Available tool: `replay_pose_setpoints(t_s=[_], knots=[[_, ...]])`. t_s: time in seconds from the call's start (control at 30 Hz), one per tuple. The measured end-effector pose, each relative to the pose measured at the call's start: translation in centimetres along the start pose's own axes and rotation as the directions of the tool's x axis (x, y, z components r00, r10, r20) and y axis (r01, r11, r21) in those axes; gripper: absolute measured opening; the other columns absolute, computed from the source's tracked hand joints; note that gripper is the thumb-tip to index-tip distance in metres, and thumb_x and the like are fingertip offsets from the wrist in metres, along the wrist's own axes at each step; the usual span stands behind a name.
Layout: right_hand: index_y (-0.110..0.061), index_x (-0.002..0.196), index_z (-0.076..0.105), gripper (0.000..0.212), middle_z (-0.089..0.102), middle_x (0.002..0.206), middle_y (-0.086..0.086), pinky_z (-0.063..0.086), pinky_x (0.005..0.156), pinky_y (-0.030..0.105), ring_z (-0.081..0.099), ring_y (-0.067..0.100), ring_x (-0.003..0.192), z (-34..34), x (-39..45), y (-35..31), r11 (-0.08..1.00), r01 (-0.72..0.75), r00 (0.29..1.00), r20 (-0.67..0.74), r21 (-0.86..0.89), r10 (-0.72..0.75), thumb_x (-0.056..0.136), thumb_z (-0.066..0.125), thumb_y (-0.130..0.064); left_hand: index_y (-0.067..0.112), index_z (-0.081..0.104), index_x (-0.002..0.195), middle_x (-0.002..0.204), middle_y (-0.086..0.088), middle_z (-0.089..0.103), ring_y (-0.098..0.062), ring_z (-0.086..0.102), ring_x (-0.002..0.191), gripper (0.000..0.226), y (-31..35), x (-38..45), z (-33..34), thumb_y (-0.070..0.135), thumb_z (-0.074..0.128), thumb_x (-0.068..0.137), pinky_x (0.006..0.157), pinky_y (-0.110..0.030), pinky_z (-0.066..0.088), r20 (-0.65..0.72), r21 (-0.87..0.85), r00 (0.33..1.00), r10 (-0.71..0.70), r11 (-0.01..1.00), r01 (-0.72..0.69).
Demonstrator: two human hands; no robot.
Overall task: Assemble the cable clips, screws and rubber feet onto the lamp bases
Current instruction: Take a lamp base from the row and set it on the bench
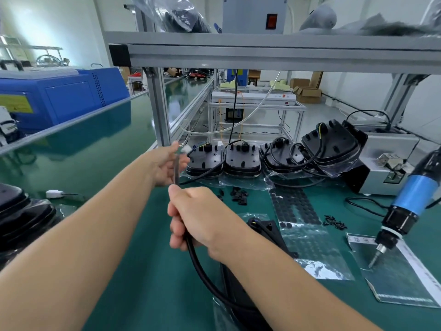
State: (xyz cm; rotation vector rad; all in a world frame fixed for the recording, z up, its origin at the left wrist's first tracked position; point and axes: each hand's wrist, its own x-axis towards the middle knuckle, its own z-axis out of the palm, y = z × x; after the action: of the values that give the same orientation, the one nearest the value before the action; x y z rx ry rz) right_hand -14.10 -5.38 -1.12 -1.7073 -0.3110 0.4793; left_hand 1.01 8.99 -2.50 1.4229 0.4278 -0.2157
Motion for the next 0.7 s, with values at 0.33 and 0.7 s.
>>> replay_pose_setpoints(t_s=[0.33, 0.7], knots=[[-0.012, 0.076, 0.047, 0.038, 0.048, 0.043, -0.002, 0.036, 0.036, 0.014, 0.052, 0.012, 0.038, 1.7, -0.9, 1.2, 0.999, -0.028, 0.999, 0.046, -0.027, 0.029, 0.103, 0.031, -0.032, 0.012, 0.057, 0.073, 0.05, 0.006, 0.059, -0.007, 0.056, 0.043, 0.02, -1.2, -2.2, -0.7, 0.021, 0.057, 0.091, 0.044, -0.015, 0.039, 0.009, -0.202, 0.999, -0.051, 0.978, 0.051], [-0.008, 0.073, 0.046, 0.042, 0.05, 0.071, 0.011, 0.049, 0.073, 0.04, 0.053, 0.03, 0.068, 1.2, -1.8, 0.3, 0.842, 0.145, 0.989, 0.044, -0.519, -0.143, 0.105, 0.03, -0.03, 0.003, 0.048, 0.073, 0.03, -0.001, 0.05, -0.009, 0.046, 0.022, 0.029, -1.8, 0.6, -1.9, 0.009, 0.039, 0.1, 0.028, -0.015, 0.032, -0.265, -0.116, 0.962, -0.065, 0.993, 0.035]])
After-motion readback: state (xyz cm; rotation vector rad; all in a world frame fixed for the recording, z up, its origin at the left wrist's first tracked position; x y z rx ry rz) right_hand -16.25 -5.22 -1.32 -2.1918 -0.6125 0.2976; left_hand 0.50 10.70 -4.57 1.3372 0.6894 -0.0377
